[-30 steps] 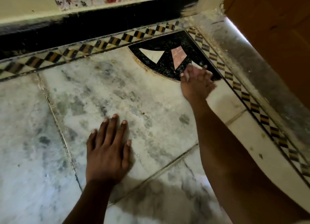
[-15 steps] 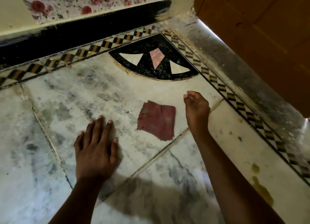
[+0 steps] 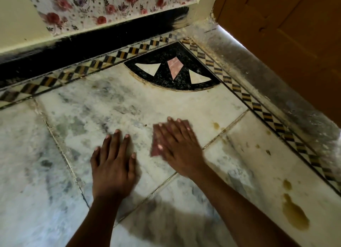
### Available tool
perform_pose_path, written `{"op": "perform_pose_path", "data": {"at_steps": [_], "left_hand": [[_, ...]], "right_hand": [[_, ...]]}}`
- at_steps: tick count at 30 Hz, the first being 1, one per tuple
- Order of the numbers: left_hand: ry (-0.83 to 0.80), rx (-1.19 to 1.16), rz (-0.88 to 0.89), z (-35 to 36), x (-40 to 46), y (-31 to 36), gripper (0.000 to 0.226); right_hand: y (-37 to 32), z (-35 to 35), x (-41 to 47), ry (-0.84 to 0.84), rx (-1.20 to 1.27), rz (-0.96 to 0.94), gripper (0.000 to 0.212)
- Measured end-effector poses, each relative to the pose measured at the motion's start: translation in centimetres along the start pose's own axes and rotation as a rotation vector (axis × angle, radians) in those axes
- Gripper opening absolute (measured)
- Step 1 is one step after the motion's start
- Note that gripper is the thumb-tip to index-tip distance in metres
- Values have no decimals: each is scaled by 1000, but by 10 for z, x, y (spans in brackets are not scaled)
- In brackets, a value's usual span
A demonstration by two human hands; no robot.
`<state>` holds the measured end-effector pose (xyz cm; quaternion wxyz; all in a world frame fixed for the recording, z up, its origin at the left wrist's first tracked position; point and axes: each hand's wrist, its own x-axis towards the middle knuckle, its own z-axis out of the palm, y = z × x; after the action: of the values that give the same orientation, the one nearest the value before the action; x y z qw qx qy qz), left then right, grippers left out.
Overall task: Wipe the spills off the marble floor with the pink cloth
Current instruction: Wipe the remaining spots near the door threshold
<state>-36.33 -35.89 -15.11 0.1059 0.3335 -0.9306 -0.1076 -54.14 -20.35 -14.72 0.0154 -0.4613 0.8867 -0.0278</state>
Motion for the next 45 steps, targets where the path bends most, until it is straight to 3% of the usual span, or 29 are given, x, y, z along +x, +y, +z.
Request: {"op": "perform_pose_path", "data": {"at_steps": [2, 5, 7, 8, 10, 12, 14, 15, 17, 20, 23, 27, 30, 34, 35, 37, 40, 42, 45], "left_hand": [[-9, 2, -5, 1, 2, -1, 66], [-4, 10, 2, 4, 1, -3, 66], [-3, 13, 3, 6, 0, -5, 66], [-2, 11, 3, 6, 0, -4, 66], [-3, 11, 5, 5, -1, -3, 67], [-16, 2, -1, 0, 0, -1, 67], [-27, 0, -1, -3, 0, 0, 67], [-29, 2, -4, -2, 1, 0, 67], [-27, 5, 0, -1, 1, 0, 67], [-15, 21, 10, 3, 0, -3, 66], [-18, 14, 7, 1, 1, -2, 66], [-16, -10, -7, -7, -1, 3, 66], [-19, -10, 2, -5, 0, 1, 66], [-47, -18, 11, 2, 0, -2, 66], [-52, -19, 16, 1, -1, -2, 66], [-61, -25, 31, -5, -2, 1, 66], [-101, -43, 137, -16, -5, 10, 63], [-99, -29, 223, -18, -11, 13, 61], [-115, -83, 305, -13, -26, 29, 66]], "right_hand": [[43, -4, -30, -64, -45, 89, 67], [95, -13, -1, -39, -14, 661, 71], [99, -18, 50, -84, 79, 840, 81], [92, -19, 70, -132, 110, 815, 84], [70, -15, 79, -164, 90, 581, 79], [55, -10, 39, -155, 41, 273, 71], [67, -9, -20, -183, -1, 143, 70], [84, -8, -40, -207, -25, 175, 72], [118, -13, -47, -186, -45, 449, 76], [136, -24, 11, -160, 10, 819, 76], [116, -25, 55, -230, 40, 660, 89], [83, -14, -31, -200, -38, 282, 72], [112, -18, -76, -154, 23, 507, 74], [135, -27, -7, -206, 50, 789, 77], [127, -30, 6, -200, 92, 786, 79], [104, -26, -3, -206, -15, 577, 83], [79, -20, -89, -203, -82, 327, 71], [83, -20, -142, -180, -50, 340, 72], [108, -22, -135, -79, 36, 607, 74]]}}
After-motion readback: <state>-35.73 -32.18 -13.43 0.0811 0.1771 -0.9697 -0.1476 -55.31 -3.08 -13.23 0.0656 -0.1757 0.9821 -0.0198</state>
